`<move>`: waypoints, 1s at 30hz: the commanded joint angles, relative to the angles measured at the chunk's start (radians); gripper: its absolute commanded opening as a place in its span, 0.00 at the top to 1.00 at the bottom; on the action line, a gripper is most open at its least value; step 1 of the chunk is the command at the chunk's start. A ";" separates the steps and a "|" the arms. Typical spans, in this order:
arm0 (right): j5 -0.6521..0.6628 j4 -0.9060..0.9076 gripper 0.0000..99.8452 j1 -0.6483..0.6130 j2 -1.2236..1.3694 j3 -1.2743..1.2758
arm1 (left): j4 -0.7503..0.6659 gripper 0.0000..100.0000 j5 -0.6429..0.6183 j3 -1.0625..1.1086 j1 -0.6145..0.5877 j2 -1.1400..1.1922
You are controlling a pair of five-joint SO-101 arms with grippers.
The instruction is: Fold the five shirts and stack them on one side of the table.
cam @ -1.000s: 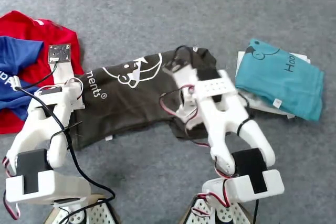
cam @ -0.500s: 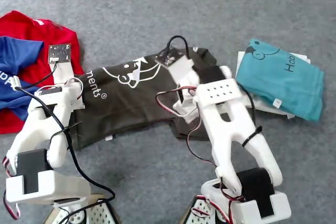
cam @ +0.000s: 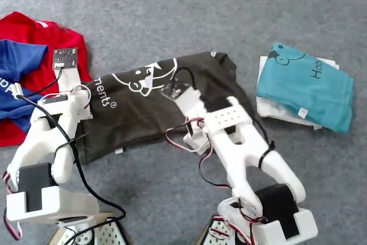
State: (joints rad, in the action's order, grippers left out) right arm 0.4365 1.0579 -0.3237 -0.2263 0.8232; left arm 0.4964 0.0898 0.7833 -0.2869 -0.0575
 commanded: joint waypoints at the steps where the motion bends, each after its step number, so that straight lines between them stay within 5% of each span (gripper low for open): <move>1: 0.005 0.064 0.98 0.077 -0.073 -0.099 | 0.026 0.97 -0.011 -0.058 -0.018 -0.009; 9: 0.031 0.189 0.98 0.209 -0.027 -0.670 | 0.394 0.97 -0.011 -0.200 -0.022 -0.319; 15: -0.002 0.127 0.98 0.212 0.357 -0.928 | 0.319 0.97 -0.015 -0.237 -0.045 -0.430; 21: -0.071 0.080 0.98 0.213 0.670 -1.204 | 0.247 0.97 -0.020 -0.453 -0.016 -0.137; 30: -0.405 -0.161 0.98 0.213 0.892 -1.218 | 0.255 0.97 -0.018 -0.961 0.030 0.463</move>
State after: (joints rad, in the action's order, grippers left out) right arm 0.1020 0.9291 -0.1089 0.6790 -0.3445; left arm 0.7603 0.0806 0.0100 -0.2746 0.2447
